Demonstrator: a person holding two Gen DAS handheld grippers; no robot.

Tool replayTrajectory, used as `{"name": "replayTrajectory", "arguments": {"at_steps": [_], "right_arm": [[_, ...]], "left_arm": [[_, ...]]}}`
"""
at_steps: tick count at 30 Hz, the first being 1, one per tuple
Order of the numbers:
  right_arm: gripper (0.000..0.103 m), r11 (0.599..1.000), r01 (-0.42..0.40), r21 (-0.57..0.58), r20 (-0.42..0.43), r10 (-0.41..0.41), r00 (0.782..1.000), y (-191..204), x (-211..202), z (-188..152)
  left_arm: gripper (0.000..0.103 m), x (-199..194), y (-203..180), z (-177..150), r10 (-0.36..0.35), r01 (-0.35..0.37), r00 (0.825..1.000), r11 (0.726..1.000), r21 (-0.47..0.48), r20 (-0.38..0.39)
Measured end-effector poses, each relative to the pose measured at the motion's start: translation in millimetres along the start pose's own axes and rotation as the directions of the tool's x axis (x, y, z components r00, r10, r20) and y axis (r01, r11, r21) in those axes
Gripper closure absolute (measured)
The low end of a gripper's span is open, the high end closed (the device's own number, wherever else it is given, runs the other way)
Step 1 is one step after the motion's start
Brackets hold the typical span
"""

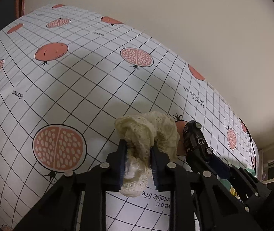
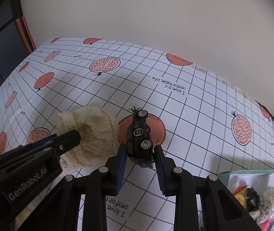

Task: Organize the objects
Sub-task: 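Grasp the cream lace scrunchie with the left tool while the right tool grasps the black toy car, then carry the scrunchie and toy car into the tray and open both tools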

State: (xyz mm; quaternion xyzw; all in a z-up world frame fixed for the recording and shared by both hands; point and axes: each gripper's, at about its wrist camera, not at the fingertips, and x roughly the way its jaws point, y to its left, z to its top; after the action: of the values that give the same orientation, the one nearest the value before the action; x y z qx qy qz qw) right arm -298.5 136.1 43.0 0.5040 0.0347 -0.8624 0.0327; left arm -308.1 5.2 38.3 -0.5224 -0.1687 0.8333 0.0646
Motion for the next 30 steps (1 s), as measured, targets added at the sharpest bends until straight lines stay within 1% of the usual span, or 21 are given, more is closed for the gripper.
{"name": "replayTrajectory", "arguments": {"at_steps": [8,19,23,27,30], "right_arm": [[0.074,1.000,0.005,0.004,0.011,-0.005,1.000,-1,-24,-13],[0.074,1.000,-0.006,0.030,0.023,0.006,1.000,-8,-64,-44],[0.074,0.999,-0.008,0.047,0.028,0.007,1.000,-12,-80,-53],[0.074,0.998,-0.016,0.059,0.051,0.013,0.999,-16,-103,-64],[0.074,0.998,-0.001,0.057,0.065,-0.003,0.998,-20,-120,-74]], "left_arm": [[0.079,-17,-1,-3,-0.002,0.002,1.000,1.000,0.009,0.014],[0.079,-52,-2,-12,-0.005,0.005,1.000,1.000,0.000,0.028],[0.079,-65,-11,-25,-0.024,0.024,1.000,1.000,-0.002,0.017],[0.079,-81,-21,-37,0.005,-0.006,1.000,0.999,0.035,0.029],[0.079,-96,-23,-47,-0.005,0.004,0.999,0.999,0.043,0.041]]}}
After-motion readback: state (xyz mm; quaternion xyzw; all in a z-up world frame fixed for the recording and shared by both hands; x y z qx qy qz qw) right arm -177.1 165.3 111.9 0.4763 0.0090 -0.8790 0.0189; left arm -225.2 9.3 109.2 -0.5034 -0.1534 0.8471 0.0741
